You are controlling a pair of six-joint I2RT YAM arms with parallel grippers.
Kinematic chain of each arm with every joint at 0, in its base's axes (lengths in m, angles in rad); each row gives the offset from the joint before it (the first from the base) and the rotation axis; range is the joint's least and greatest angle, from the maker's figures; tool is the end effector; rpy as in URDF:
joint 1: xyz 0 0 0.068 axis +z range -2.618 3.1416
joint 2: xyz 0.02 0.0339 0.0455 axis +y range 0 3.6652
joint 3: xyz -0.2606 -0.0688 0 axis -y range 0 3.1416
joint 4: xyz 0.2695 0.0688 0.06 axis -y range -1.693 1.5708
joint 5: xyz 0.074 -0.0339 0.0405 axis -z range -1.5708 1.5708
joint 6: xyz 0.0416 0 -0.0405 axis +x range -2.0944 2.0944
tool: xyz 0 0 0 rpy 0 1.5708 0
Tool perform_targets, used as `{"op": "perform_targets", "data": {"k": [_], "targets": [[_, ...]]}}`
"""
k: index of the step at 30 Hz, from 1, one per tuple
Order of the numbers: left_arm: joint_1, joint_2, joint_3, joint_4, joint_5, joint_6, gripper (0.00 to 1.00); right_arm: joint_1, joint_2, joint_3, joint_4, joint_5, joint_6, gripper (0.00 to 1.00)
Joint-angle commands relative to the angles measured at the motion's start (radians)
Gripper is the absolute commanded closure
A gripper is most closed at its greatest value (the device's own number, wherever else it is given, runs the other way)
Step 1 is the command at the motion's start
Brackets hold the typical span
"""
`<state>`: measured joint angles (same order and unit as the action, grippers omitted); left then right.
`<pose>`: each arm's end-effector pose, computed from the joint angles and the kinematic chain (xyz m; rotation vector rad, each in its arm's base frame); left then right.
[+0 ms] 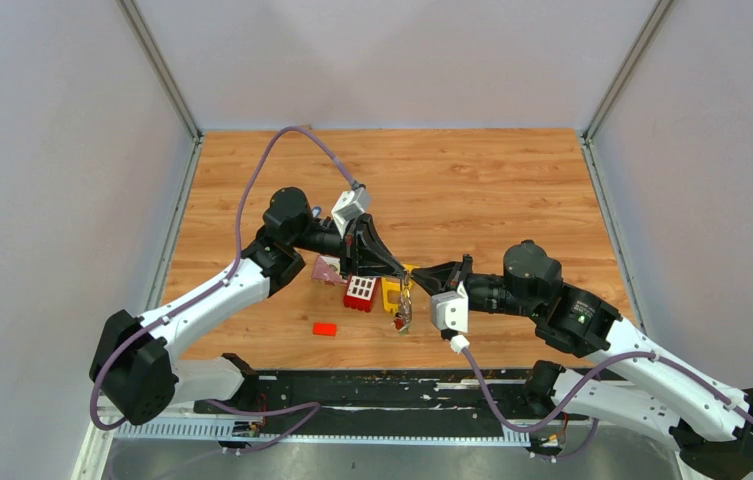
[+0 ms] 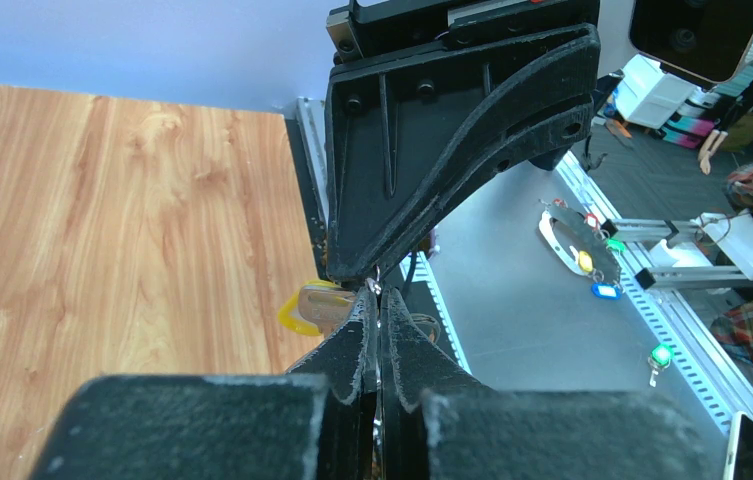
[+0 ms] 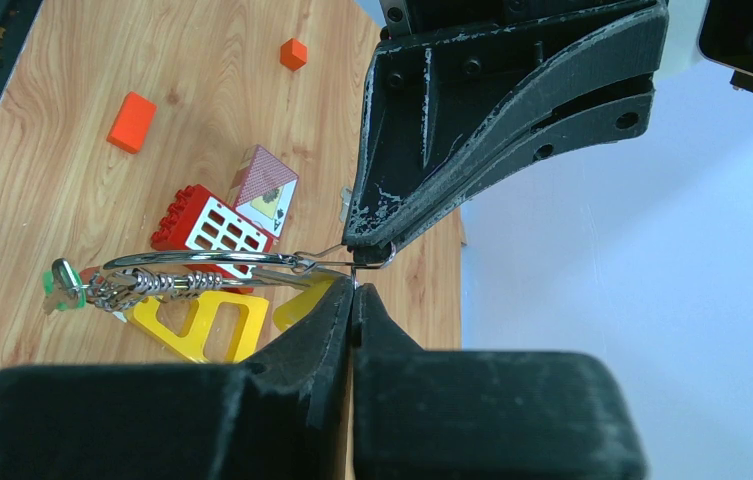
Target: Put the keys on the keyring
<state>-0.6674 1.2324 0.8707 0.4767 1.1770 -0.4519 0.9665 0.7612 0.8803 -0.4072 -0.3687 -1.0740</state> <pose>0.2088 -0.2135 0.3304 1.2332 1.3223 -1.6807 0.1013 0.1730 0.3528 -1.6926 0.7401 0.2673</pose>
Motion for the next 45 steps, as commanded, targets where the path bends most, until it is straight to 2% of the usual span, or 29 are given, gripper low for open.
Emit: {"op": "perform_targets", "data": {"k": [1, 29, 40, 45], "targets": [[-0.014, 0.008, -0.009, 0.05, -0.011, -0.003, 1.0, 0.013, -0.007, 0.023, 0.062, -0.018, 0.017, 1.0], [-0.016, 0.016, -0.002, 0.009, -0.024, 0.032, 1.0, 0.018, -0.009, 0.024, 0.077, 0.013, 0.026, 1.0], [-0.016, -0.027, 0.019, -0.029, 0.01, 0.059, 1.0, 0.005, -0.047, 0.006, 0.016, 0.107, -0.075, 1.0], [-0.016, -0.037, 0.036, -0.016, 0.035, 0.036, 1.0, 0.004, -0.039, 0.003, -0.013, 0.06, -0.095, 1.0]]}}
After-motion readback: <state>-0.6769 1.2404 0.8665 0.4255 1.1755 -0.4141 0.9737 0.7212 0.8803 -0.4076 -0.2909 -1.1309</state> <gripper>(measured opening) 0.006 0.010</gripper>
